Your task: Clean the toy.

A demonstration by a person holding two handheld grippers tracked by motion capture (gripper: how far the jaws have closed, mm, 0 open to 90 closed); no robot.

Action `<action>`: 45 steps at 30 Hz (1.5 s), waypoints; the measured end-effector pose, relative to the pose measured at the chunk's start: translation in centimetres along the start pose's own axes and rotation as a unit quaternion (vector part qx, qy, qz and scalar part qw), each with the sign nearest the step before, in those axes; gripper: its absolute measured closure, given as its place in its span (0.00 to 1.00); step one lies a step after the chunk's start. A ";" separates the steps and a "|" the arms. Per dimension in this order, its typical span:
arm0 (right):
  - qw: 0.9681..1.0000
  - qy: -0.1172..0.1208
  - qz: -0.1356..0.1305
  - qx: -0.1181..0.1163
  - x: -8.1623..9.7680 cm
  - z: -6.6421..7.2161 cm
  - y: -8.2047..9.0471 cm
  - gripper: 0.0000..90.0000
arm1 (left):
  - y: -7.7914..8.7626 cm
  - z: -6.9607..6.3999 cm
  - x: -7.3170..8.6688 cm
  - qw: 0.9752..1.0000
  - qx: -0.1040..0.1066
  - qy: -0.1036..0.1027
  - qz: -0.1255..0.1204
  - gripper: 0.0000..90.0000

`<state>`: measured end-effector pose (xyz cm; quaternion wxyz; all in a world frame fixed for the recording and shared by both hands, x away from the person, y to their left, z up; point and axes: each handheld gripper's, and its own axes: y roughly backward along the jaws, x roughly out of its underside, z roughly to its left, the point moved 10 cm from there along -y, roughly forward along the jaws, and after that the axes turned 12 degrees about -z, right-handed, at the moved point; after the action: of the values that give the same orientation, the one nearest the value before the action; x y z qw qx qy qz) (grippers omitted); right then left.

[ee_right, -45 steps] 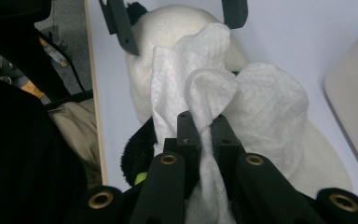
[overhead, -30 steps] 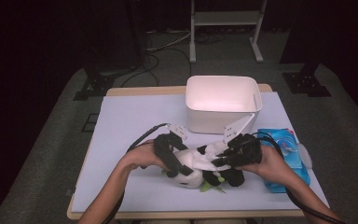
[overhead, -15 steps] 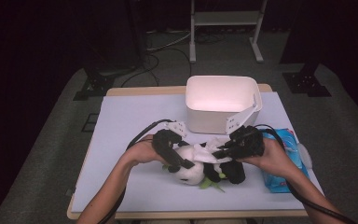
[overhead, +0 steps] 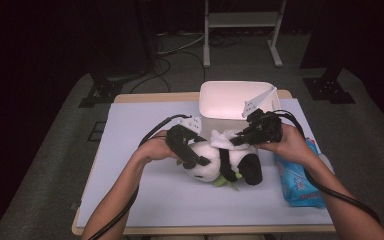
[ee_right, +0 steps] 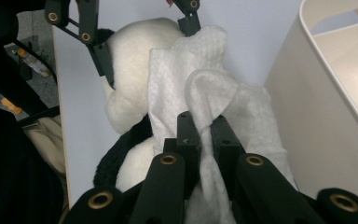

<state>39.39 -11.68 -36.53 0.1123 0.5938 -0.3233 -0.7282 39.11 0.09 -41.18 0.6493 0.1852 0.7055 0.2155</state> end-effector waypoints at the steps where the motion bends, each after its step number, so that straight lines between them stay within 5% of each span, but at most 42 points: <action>1: 1.000 -0.003 0.002 -0.002 0.1 -0.2 -0.2 0.94 | -0.2 0.1 0.2 1.000 0.001 0.002 0.000 0.31; 12: 1.000 -0.001 0.009 -0.024 1.6 1.3 -1.9 0.94 | -0.8 -1.4 2.5 0.999 0.007 0.033 0.025 0.12; 19: 0.999 0.009 0.014 -0.029 2.7 3.4 -1.8 0.94 | 0.1 -2.5 2.3 0.998 0.013 0.053 0.010 0.08; 24: 0.999 0.011 0.014 -0.034 3.4 4.9 -1.6 0.94 | 0.6 -2.4 2.4 0.998 -0.005 0.060 0.019 0.05; 30: 0.999 0.007 0.010 -0.044 4.4 5.9 -1.6 0.94 | -0.7 -3.3 3.3 0.996 0.018 0.077 0.035 0.02; 45: 0.998 -0.001 0.014 -0.059 5.9 6.4 -2.0 0.94 | -3.0 -4.1 4.0 0.997 0.031 0.052 0.052 0.05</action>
<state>32.22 -11.19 -41.90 0.1575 0.5808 -0.2880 -0.7449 34.73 -0.51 -45.91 0.5931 0.2305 0.7343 0.2362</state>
